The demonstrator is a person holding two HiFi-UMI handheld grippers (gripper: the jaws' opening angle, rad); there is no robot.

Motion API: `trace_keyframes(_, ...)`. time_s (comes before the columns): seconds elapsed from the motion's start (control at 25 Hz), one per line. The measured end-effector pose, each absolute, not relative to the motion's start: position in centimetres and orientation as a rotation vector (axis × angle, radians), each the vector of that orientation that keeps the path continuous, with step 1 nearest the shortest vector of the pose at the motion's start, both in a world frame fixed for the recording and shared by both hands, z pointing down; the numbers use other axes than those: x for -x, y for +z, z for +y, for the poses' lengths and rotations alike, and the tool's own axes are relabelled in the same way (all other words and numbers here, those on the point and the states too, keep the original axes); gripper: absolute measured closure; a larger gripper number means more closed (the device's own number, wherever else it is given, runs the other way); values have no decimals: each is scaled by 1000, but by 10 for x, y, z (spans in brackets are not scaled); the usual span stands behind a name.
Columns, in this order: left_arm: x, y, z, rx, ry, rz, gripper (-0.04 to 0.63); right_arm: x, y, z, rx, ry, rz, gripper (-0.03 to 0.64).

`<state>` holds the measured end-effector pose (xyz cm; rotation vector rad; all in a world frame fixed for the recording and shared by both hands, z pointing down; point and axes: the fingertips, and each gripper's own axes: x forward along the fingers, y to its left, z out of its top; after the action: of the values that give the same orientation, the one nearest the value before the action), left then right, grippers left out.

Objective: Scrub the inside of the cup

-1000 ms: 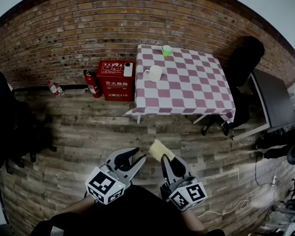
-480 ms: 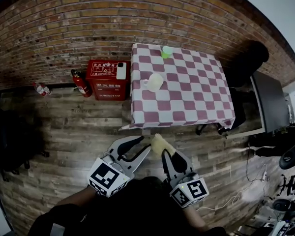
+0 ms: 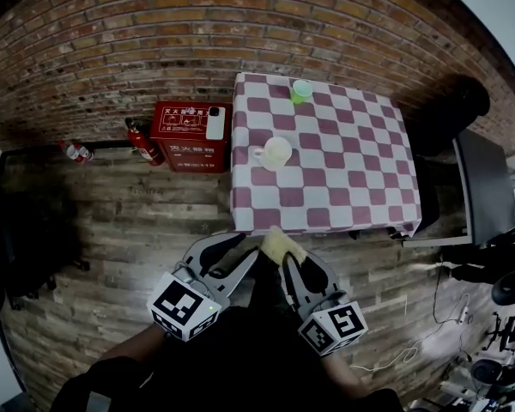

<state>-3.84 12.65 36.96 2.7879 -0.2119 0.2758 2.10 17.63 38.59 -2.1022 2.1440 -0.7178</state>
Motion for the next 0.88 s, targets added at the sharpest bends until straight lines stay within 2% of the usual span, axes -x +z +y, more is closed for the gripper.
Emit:
trace_keyframes(0.52, -104, 351, 36, -2842, 281, -541, 471, -190, 372, 72, 1902, -606, 2321, 540)
trace_keyframes(0.88, -136, 368, -7, -2825, 464, -716, 471, -238, 396, 29, 1830, -753, 2441, 540)
